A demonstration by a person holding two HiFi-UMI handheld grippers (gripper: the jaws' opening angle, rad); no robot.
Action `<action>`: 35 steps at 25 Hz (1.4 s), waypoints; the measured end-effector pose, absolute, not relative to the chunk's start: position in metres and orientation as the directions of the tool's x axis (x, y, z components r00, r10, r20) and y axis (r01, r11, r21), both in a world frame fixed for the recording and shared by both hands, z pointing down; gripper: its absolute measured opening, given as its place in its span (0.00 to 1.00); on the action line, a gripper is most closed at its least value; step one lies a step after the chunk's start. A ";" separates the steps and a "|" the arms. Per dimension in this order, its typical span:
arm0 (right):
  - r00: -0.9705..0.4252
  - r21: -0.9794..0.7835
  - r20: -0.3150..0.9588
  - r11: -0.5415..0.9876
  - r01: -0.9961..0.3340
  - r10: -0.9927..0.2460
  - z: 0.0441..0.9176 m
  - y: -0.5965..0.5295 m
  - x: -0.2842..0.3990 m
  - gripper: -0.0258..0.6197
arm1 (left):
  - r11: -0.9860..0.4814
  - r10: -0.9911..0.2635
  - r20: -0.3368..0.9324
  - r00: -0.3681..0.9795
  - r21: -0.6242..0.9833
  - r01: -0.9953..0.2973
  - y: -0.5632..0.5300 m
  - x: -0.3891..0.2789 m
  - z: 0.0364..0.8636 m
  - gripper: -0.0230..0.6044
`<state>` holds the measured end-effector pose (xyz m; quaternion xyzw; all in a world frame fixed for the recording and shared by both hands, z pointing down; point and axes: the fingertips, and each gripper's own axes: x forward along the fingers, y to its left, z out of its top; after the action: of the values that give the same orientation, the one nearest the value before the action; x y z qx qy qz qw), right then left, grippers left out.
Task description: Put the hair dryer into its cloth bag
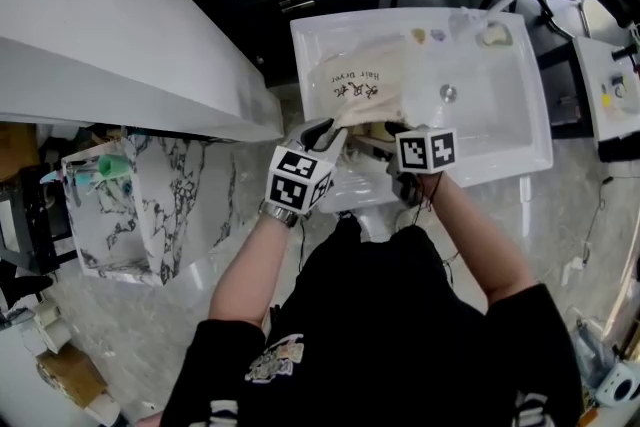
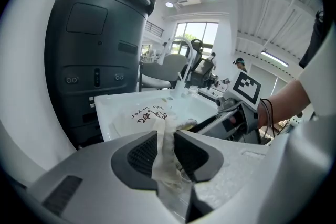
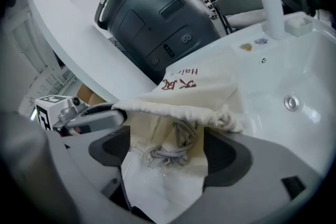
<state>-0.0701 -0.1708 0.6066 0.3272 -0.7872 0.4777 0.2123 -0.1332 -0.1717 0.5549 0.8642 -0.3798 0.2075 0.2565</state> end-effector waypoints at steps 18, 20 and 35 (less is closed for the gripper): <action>-0.852 -0.578 0.237 0.637 -0.510 -0.468 0.434 -0.185 0.039 0.44 | -0.439 -0.760 0.443 0.475 0.188 -0.878 -0.129 -0.073 0.460 0.22; -0.849 -0.518 0.201 0.682 -0.516 -0.488 0.417 -0.184 0.055 0.35 | -0.421 -0.783 0.423 0.456 0.179 -0.889 -0.122 -0.062 0.448 0.23; -0.864 -0.365 0.095 0.790 -0.493 -0.495 0.359 -0.133 0.144 0.04 | -0.264 -0.892 0.335 0.302 0.157 -0.952 -0.036 0.019 0.398 0.23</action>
<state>0.1436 -0.1329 0.3585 0.2610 -0.9460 0.1923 -0.0030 0.0193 -0.0363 0.3983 0.7897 -0.5838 0.0899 0.1657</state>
